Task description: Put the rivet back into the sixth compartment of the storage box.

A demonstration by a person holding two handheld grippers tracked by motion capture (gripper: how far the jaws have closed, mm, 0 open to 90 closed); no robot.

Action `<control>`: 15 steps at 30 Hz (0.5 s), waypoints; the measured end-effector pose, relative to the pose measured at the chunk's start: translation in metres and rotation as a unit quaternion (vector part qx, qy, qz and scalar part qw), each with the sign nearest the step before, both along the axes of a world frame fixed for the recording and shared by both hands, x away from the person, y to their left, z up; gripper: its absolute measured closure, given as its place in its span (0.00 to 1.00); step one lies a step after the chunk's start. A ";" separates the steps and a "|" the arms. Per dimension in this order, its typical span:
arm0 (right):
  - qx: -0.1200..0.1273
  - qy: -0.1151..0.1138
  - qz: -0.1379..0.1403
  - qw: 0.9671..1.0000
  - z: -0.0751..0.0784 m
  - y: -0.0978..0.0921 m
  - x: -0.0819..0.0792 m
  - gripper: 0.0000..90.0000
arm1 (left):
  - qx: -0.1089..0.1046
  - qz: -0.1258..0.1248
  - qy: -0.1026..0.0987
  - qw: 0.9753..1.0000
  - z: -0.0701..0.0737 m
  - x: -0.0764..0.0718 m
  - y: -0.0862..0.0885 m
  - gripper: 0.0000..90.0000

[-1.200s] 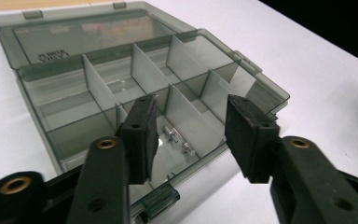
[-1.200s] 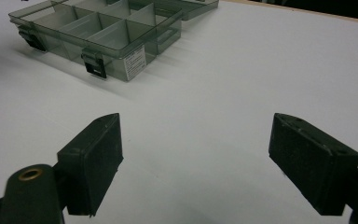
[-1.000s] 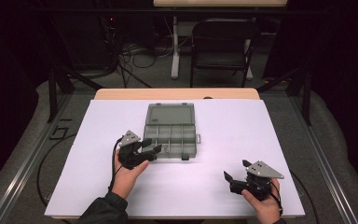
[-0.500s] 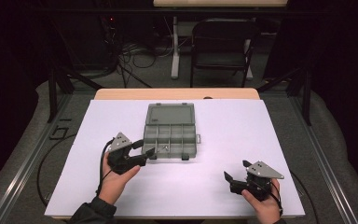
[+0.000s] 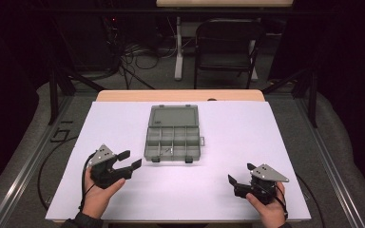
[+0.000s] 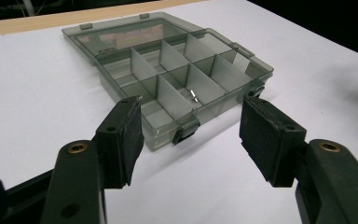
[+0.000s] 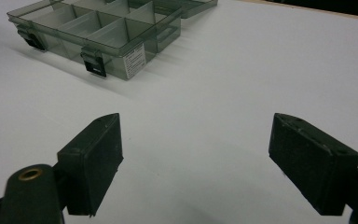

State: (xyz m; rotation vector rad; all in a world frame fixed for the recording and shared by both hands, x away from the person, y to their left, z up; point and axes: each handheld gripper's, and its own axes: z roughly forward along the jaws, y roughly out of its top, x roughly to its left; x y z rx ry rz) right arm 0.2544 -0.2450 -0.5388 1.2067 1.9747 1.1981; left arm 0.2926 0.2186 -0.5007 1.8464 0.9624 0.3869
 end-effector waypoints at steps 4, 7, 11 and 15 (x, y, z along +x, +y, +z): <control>0.001 -0.003 0.002 1.000 0.000 0.001 0.000 0.19 | 0.001 0.002 -0.003 1.000 -0.004 -0.005 0.008 0.44; 0.000 -0.002 0.000 1.000 0.000 0.000 0.000 0.19 | 0.002 0.002 -0.001 1.000 -0.007 -0.007 0.010 0.44; 0.002 -0.002 0.001 1.000 0.000 0.000 0.000 0.19 | 0.014 0.002 0.009 1.000 -0.016 -0.010 0.017 0.44; 0.003 0.000 0.001 1.000 0.000 0.000 0.000 0.19 | 0.016 0.005 0.016 1.000 -0.022 -0.011 0.020 0.44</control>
